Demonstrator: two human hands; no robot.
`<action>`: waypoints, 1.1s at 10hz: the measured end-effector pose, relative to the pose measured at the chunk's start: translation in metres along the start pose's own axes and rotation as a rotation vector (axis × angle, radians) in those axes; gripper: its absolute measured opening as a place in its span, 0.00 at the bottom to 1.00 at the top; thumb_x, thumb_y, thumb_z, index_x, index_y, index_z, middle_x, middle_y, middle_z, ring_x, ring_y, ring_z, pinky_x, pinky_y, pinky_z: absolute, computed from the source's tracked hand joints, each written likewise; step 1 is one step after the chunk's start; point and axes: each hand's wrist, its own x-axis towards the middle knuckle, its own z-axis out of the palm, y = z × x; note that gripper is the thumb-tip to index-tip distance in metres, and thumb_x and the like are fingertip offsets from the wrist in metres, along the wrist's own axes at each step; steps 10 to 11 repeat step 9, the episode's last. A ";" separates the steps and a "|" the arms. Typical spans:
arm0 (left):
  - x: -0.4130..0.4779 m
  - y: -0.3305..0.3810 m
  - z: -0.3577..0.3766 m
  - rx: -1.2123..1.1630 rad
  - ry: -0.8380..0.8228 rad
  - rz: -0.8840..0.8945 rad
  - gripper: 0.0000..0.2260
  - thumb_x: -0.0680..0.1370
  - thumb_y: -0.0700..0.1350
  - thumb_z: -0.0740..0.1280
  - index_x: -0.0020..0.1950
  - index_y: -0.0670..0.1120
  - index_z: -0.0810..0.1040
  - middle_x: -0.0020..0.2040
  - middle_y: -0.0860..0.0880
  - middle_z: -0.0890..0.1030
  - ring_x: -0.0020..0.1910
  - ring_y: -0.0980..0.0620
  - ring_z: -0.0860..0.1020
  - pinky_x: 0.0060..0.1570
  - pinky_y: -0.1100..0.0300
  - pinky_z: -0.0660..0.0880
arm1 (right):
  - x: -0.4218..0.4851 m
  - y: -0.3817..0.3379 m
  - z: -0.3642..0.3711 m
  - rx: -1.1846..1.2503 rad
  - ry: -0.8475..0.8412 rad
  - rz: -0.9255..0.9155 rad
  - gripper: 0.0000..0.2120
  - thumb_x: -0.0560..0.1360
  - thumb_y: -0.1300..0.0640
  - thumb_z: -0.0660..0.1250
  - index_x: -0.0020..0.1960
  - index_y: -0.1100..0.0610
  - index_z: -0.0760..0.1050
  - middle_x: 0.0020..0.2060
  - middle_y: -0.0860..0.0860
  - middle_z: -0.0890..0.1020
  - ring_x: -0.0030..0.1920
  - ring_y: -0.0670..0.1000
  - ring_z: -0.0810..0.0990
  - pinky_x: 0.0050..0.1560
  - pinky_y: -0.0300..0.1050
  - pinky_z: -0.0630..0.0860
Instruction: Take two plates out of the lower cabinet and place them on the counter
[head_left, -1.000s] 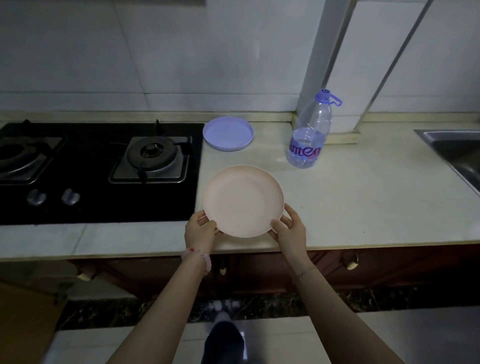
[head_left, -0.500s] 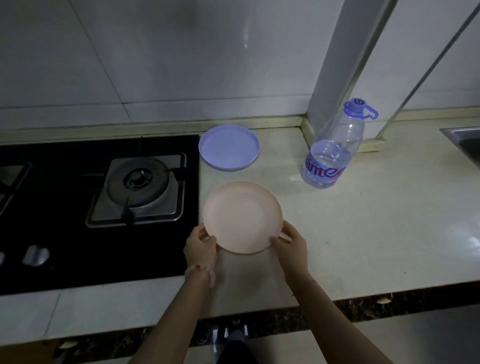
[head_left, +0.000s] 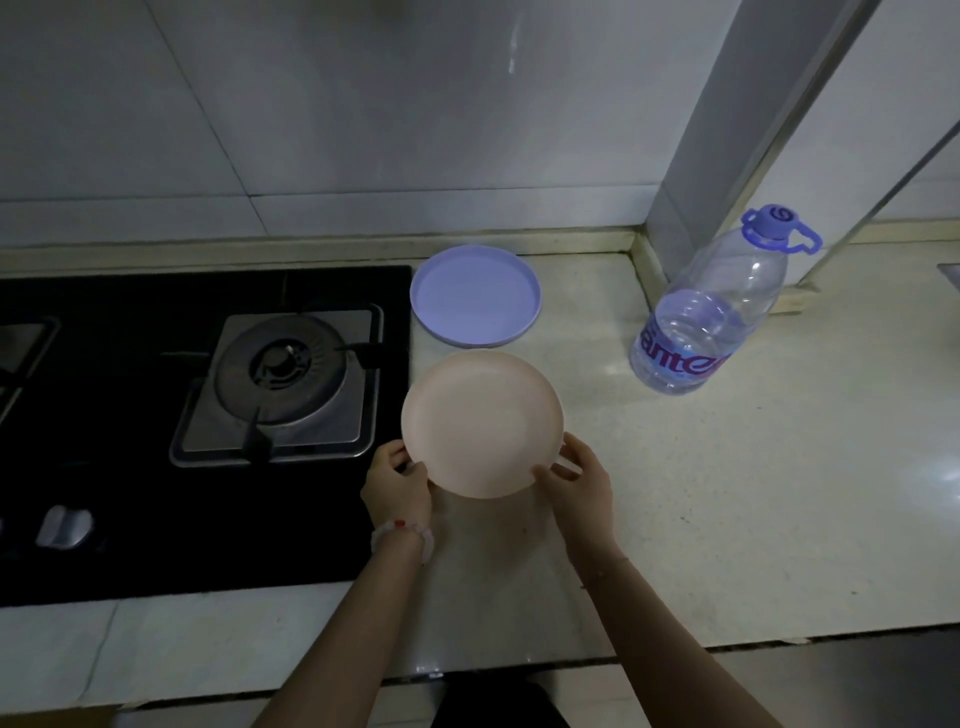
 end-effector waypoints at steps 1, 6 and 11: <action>0.007 0.003 0.001 0.004 0.017 0.010 0.15 0.72 0.32 0.63 0.57 0.41 0.78 0.55 0.41 0.81 0.53 0.43 0.79 0.56 0.45 0.76 | 0.005 -0.002 0.004 -0.005 -0.011 0.006 0.25 0.70 0.67 0.69 0.66 0.56 0.71 0.57 0.54 0.80 0.49 0.49 0.81 0.57 0.54 0.78; 0.017 0.001 -0.003 -0.048 -0.037 -0.003 0.14 0.72 0.34 0.64 0.54 0.45 0.80 0.44 0.52 0.79 0.50 0.45 0.79 0.55 0.45 0.77 | 0.010 -0.003 0.008 -0.002 -0.022 -0.024 0.25 0.71 0.66 0.69 0.67 0.56 0.71 0.59 0.54 0.80 0.44 0.40 0.79 0.57 0.51 0.77; 0.009 0.001 -0.017 -0.172 -0.071 0.051 0.11 0.73 0.35 0.65 0.52 0.47 0.78 0.48 0.52 0.78 0.53 0.46 0.79 0.58 0.46 0.76 | -0.008 -0.012 0.000 -0.014 0.015 -0.043 0.25 0.73 0.64 0.68 0.69 0.58 0.68 0.60 0.53 0.77 0.49 0.47 0.79 0.58 0.47 0.75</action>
